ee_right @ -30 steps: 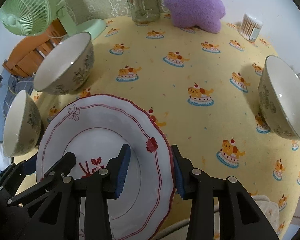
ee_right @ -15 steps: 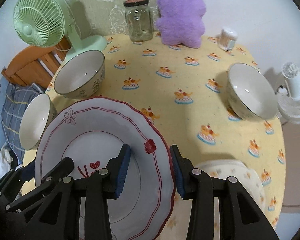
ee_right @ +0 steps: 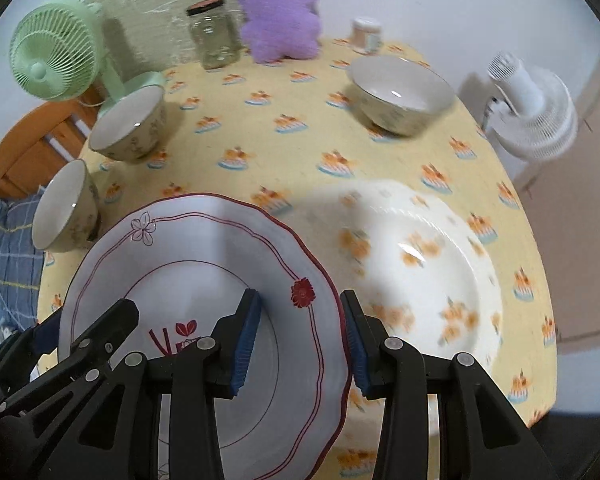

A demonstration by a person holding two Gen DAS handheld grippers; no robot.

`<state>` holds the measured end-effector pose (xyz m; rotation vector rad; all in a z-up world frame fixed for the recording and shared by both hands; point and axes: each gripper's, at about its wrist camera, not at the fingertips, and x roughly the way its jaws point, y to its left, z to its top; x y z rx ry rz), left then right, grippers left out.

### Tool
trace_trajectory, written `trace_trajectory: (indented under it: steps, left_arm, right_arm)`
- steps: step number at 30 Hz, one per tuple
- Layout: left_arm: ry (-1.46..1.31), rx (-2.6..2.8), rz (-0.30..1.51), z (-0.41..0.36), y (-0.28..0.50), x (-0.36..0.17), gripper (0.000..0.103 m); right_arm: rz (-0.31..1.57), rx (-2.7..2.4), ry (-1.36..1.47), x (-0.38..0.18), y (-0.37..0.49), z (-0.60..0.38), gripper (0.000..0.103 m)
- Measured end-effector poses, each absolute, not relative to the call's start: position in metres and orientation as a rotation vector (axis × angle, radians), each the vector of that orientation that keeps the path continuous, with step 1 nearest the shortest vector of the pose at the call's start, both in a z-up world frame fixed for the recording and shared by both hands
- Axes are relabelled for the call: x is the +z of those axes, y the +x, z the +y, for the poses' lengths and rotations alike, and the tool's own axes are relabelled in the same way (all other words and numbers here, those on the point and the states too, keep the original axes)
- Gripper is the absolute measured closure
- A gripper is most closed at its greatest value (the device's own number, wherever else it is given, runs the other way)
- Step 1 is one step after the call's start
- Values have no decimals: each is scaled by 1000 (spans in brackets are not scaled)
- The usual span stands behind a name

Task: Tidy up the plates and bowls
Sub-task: 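Lift the red-rimmed plate with both tools and carry it over the stacked plates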

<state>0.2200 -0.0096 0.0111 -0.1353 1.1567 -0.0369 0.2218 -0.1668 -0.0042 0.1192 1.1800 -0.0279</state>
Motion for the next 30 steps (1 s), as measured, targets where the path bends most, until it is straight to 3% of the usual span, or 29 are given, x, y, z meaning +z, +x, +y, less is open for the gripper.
trace_trajectory:
  steps: [30]
  left_arm:
    - [-147,-35,1284,-152,246,-32,47]
  right_arm:
    - [1233,-28,104,-37,250,-308,59]
